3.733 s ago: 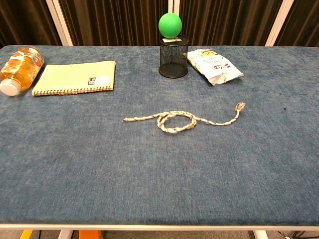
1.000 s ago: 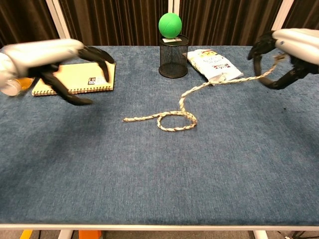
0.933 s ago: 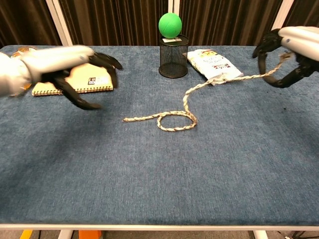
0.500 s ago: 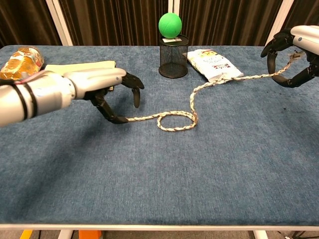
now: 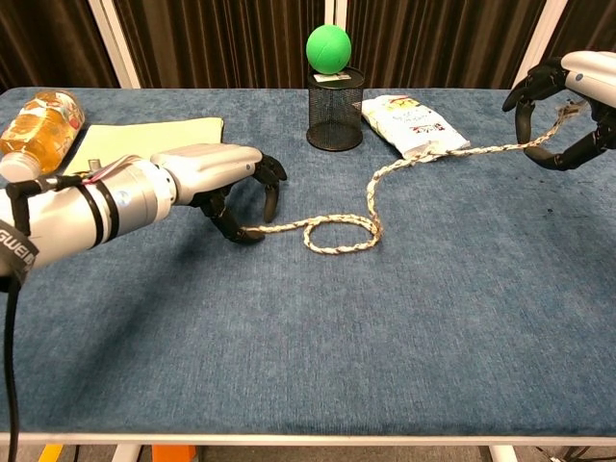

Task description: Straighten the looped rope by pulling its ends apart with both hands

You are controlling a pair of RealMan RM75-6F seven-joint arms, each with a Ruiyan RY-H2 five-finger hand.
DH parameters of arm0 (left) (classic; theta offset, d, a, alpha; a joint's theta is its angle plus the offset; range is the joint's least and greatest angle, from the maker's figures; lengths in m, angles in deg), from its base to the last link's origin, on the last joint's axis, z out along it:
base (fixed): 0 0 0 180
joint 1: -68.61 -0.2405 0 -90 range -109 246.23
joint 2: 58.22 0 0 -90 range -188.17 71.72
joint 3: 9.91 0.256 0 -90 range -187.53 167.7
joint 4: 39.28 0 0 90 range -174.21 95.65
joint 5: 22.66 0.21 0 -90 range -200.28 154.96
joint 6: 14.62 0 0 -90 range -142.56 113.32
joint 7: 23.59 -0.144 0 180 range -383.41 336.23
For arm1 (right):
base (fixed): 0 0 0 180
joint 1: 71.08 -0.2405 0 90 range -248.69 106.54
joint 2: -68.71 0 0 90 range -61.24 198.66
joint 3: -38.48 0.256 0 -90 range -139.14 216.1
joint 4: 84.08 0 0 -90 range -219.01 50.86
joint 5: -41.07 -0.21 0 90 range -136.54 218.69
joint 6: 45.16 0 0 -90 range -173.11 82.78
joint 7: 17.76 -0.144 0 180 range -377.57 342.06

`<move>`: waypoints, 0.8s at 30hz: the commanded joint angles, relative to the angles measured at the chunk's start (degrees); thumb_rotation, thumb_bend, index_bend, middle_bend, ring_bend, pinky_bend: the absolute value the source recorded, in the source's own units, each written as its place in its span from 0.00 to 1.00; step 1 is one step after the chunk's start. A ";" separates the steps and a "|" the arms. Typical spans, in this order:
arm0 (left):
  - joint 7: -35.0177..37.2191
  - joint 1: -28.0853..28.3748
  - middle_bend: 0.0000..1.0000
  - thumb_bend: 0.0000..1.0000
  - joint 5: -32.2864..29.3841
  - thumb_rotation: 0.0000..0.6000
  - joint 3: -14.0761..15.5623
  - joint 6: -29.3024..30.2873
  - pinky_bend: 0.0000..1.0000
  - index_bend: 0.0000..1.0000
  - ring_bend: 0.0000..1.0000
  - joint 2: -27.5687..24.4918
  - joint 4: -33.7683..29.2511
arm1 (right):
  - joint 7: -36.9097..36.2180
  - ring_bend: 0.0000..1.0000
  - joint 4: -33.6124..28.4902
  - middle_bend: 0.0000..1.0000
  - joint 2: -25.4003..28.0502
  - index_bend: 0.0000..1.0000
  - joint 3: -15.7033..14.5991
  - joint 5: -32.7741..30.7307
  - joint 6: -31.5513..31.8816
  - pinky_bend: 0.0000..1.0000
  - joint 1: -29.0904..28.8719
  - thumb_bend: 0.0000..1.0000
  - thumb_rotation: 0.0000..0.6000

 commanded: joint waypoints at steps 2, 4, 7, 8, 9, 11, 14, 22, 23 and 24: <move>-0.07 0.01 0.13 0.29 0.27 1.00 0.44 0.43 0.02 0.52 0.02 0.26 0.33 | -0.26 0.00 0.22 0.22 -0.07 0.61 -0.09 -0.04 -0.13 0.00 0.02 0.52 1.00; -0.11 0.07 0.13 0.30 0.31 1.00 0.68 0.43 0.02 0.53 0.02 0.40 0.59 | -0.40 0.00 0.32 0.22 -0.12 0.61 -0.16 -0.02 -0.18 0.00 0.05 0.52 1.00; 0.10 0.12 0.13 0.32 0.50 1.00 0.90 0.57 0.02 0.54 0.02 0.76 1.07 | -0.66 0.00 0.41 0.22 -0.11 0.61 -0.30 0.02 -0.14 0.00 0.19 0.52 1.00; 0.19 0.12 0.14 0.33 0.63 1.00 0.98 0.63 0.02 0.55 0.02 0.88 1.24 | -0.73 0.00 0.43 0.22 -0.09 0.61 -0.33 0.03 -0.14 0.00 0.22 0.52 1.00; 0.31 0.12 0.14 0.33 0.81 1.00 1.11 0.65 0.02 0.56 0.02 0.97 1.41 | -0.78 0.00 0.45 0.22 -0.06 0.61 -0.37 0.04 -0.13 0.00 0.26 0.52 1.00; 0.57 0.06 0.15 0.35 1.10 1.00 1.23 0.86 0.02 0.57 0.02 1.10 1.62 | -0.85 0.00 0.45 0.22 -0.02 0.61 -0.41 0.06 -0.08 0.00 0.33 0.52 1.00; 1.39 -0.25 0.17 0.38 1.94 1.00 1.31 1.65 0.02 0.60 0.02 1.35 1.88 | -0.86 0.00 0.44 0.22 0.03 0.61 -0.46 0.03 0.02 0.00 0.44 0.52 1.00; 5.37 -1.79 0.18 0.43 3.85 1.00 1.13 3.11 0.02 0.62 0.02 -0.73 -0.71 | -1.30 0.00 0.59 0.22 0.78 0.61 -0.17 -0.73 -0.02 0.00 0.73 0.53 1.00; 6.08 -2.14 0.18 0.44 4.17 1.00 1.07 3.50 0.02 0.63 0.02 -1.23 -1.10 | -1.44 0.00 0.56 0.22 0.99 0.61 -0.15 -0.75 0.12 0.00 0.86 0.53 1.00; 7.00 -2.62 0.18 0.44 4.59 1.00 1.02 3.98 0.02 0.63 0.02 -1.99 -1.62 | -1.61 0.00 0.51 0.22 1.31 0.61 -0.12 -0.79 0.31 0.00 1.06 0.53 1.00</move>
